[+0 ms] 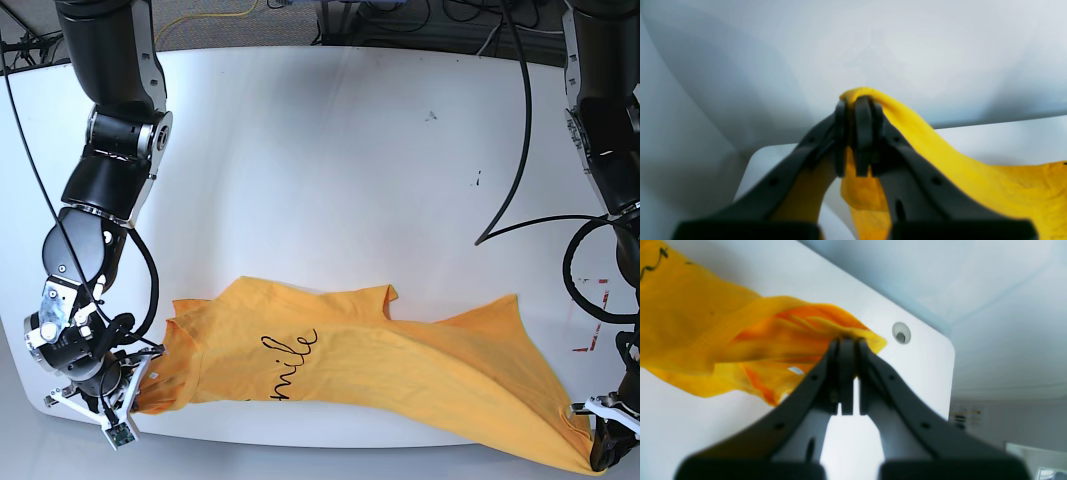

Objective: Fold the T-shirt properly
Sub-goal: 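Lift the shirt with both grippers and swing it across the table, then raise and shake the held shirt with both grippers, then lay the stretched shirt down on the table with both grippers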

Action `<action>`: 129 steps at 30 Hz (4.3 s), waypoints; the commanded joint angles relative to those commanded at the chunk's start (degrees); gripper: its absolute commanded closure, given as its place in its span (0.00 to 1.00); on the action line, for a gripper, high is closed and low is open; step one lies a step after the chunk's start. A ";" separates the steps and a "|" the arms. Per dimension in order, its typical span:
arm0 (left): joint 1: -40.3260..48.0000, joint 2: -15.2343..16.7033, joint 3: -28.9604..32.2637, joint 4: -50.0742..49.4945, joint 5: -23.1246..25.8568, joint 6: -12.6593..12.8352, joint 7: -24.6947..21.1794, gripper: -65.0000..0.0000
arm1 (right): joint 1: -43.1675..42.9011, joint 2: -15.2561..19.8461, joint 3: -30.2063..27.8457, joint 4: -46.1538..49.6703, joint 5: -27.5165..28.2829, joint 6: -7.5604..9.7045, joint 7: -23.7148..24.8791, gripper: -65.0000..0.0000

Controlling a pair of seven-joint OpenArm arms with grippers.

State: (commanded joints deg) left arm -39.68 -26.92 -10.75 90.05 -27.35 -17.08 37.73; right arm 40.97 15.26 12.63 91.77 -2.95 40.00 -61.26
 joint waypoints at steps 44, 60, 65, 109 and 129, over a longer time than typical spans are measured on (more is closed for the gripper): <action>-16.81 1.66 1.40 -9.22 -0.87 -0.62 8.70 0.98 | 9.24 1.81 -0.27 -3.43 0.04 0.00 -1.50 1.00; 7.94 0.78 0.77 0.04 -1.77 -0.95 6.79 0.99 | 2.12 1.84 2.45 -0.21 -0.55 0.00 -2.10 1.00; 9.53 0.35 0.53 1.03 -1.76 -0.76 6.97 0.99 | 2.33 1.57 2.39 -0.11 -0.57 0.00 -1.34 1.00; -6.02 -0.12 1.56 -2.47 -3.16 -2.06 20.07 1.00 | 4.09 7.92 -0.35 7.21 -0.79 0.00 -2.12 0.99; 6.18 -1.01 -0.30 8.97 -4.90 -2.67 19.42 1.00 | -7.85 5.63 2.14 19.57 -0.88 0.00 -3.97 0.98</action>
State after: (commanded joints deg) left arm -33.50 -27.93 -11.05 99.02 -32.25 -19.75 57.15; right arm 33.12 20.88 14.77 111.34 -3.82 40.00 -65.23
